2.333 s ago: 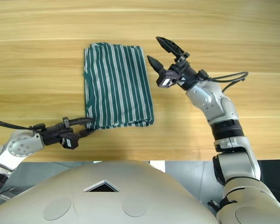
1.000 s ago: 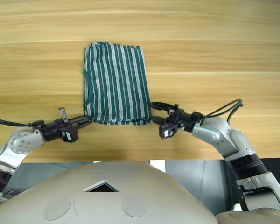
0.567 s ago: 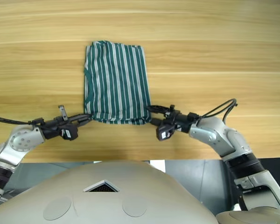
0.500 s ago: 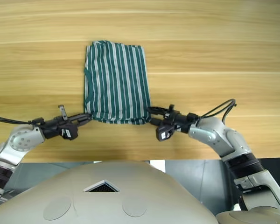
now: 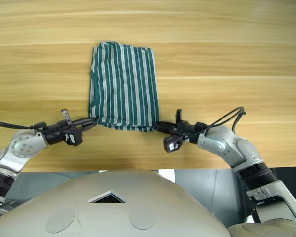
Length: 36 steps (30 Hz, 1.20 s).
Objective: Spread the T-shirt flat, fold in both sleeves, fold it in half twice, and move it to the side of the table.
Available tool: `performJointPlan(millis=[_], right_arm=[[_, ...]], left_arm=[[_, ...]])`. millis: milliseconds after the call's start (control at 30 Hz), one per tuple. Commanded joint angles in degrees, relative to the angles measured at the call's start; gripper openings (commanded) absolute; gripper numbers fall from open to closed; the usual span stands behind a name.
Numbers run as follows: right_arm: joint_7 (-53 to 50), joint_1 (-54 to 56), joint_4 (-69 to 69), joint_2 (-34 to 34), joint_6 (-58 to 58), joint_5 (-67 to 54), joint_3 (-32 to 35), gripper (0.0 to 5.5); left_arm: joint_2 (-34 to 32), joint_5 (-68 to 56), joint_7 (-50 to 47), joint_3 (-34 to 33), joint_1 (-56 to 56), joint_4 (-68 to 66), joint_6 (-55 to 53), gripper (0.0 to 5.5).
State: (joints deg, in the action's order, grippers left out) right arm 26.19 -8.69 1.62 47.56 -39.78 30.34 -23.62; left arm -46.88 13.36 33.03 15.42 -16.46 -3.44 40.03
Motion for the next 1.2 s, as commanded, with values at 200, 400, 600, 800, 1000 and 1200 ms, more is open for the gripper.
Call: performJointPlan(millis=[200, 400, 600, 800, 1000, 1200], right_arm=[[-3.1, -6.8, 0.5, -0.4, 1.2, -3.3, 4.2, 0.07], [-3.6, -11.5, 4.4, -0.9, 2.8, -6.0, 7.7, 0.07], [-3.7, -15.6, 9.4, -1.5, 3.3, -13.1, 12.5, 0.07], [-5.1, -8.0, 7.1, -6.6, 5.3, -12.1, 13.5, 0.07], [-6.5, 0.7, 1.4, -10.5, 6.1, -7.5, 12.3, 0.07], [-9.9, 11.9, -8.2, -14.5, 6.7, -3.1, 10.9, 0.07]], left_arm=[[2.4, -1.1, 2.0, 5.1, -7.6, -2.6, -0.6, 0.04], [1.5, -2.7, 1.2, 4.4, -10.6, -0.9, 0.3, 0.04], [1.9, -4.0, -0.4, 2.2, -13.0, 1.9, 0.2, 0.04], [7.7, -4.9, -5.3, -1.7, -5.2, 2.3, -2.1, 0.04], [11.4, -3.9, -7.8, -4.4, 3.7, 1.2, -5.8, 0.04], [13.4, -2.5, -7.9, -5.0, 13.9, -3.4, -9.4, 0.04]])
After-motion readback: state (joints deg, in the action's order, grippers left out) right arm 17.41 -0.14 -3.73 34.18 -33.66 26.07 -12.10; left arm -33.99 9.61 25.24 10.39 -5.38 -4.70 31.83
